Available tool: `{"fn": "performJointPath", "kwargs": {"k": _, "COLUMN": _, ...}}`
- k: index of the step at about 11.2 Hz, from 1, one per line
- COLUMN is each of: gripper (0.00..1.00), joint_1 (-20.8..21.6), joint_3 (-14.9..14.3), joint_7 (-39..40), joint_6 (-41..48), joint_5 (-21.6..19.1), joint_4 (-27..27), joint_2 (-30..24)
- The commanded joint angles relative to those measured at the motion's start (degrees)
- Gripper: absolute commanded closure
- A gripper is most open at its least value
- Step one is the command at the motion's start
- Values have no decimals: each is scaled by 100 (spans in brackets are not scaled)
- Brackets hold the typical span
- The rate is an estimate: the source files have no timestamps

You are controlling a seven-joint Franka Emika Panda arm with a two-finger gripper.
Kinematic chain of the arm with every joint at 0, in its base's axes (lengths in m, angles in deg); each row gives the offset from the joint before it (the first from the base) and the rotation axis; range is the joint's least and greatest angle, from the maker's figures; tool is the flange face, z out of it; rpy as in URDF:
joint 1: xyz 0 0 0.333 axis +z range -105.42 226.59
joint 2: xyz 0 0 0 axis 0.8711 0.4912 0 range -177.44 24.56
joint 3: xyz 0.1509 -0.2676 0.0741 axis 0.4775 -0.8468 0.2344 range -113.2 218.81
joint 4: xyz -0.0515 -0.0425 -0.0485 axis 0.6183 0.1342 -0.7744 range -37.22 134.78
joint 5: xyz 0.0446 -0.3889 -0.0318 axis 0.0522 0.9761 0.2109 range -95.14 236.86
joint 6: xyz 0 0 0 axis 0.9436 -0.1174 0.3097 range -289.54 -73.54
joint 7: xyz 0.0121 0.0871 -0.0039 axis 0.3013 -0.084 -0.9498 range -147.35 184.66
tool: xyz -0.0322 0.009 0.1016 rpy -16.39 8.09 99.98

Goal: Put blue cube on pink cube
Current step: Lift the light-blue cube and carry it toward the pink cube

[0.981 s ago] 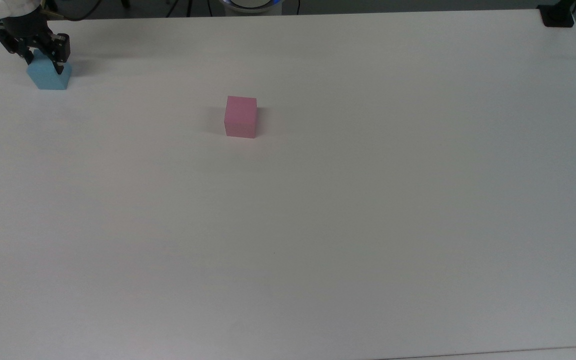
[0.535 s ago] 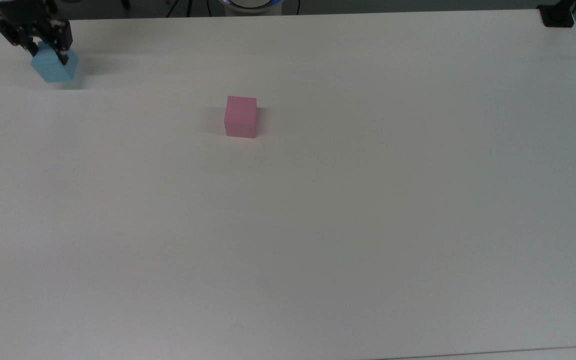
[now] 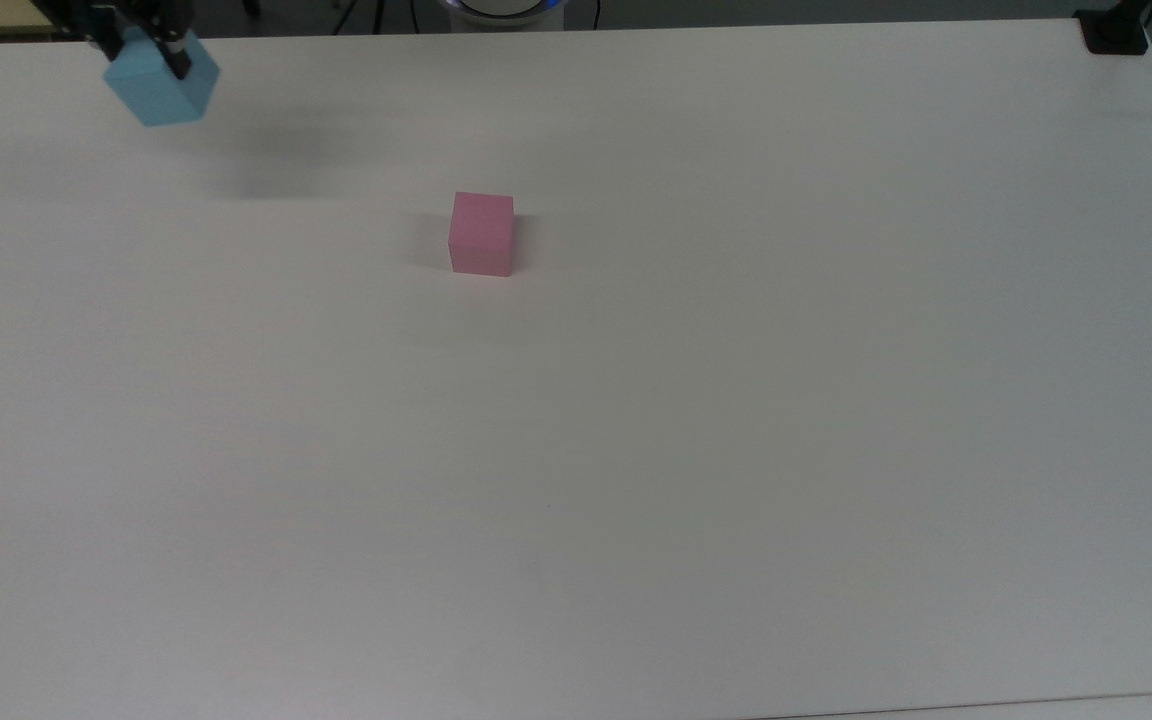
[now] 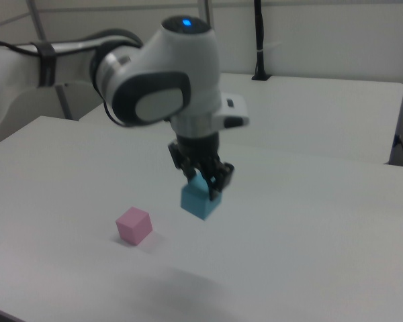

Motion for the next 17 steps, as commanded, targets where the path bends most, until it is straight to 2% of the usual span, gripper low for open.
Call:
{"fn": "performJointPath", "kwargs": {"k": 1, "gripper": 62, "joint_1": -37, "joint_3": 579, "joint_7": -970, "joint_6": 977, "joint_5": -101, "joint_4": -757, "joint_2": 23}}
{"fn": "performJointPath", "kwargs": {"k": 3, "gripper": 62, "joint_1": -72, "joint_3": 1018, "joint_7": -1568, "joint_6": 1627, "joint_5": -49, "joint_4": -1310, "joint_2": 14}}
{"fn": "performJointPath", "kwargs": {"k": 4, "gripper": 62, "joint_1": -107, "joint_3": 1203, "joint_7": -1623, "joint_6": 1952, "joint_5": 30, "joint_4": -1583, "joint_2": 14}}
{"fn": "performJointPath", "kwargs": {"k": 5, "gripper": 62, "joint_1": -134, "joint_3": 1336, "joint_7": -1606, "joint_6": 2155, "joint_5": 257, "joint_4": -1690, "joint_2": -30}}
{"fn": "performJointPath", "kwargs": {"k": 6, "gripper": 62, "joint_1": -142, "joint_3": 1615, "joint_7": -1580, "joint_6": 2201, "joint_5": 538, "joint_4": -1691, "joint_2": -126}}
{"fn": "performJointPath", "kwargs": {"k": 7, "gripper": 62, "joint_1": -203, "joint_3": 1818, "joint_7": -1571, "joint_6": 2175, "joint_5": 654, "joint_4": -1656, "joint_2": -205}}
{"fn": "performJointPath", "kwargs": {"k": 10, "gripper": 62, "joint_1": -152, "joint_3": 2092, "joint_7": -1632, "joint_6": 1790, "joint_5": 655, "joint_4": -1140, "joint_2": -241}}
{"fn": "performJointPath", "kwargs": {"k": 13, "gripper": 62, "joint_1": -143, "joint_3": 2417, "joint_7": -2070, "joint_6": 1184, "joint_5": 646, "joint_4": -594, "joint_2": -233}}
{"fn": "performJointPath", "kwargs": {"k": 15, "gripper": 62, "joint_1": -116, "joint_3": 2453, "joint_7": -2177, "joint_6": 841, "joint_5": 637, "joint_4": -199, "joint_2": -224}}
{"fn": "performJointPath", "kwargs": {"k": 17, "gripper": 62, "joint_1": -116, "joint_3": 2637, "joint_7": -2195, "joint_6": 393, "joint_5": 637, "joint_4": 267, "joint_2": -233}}
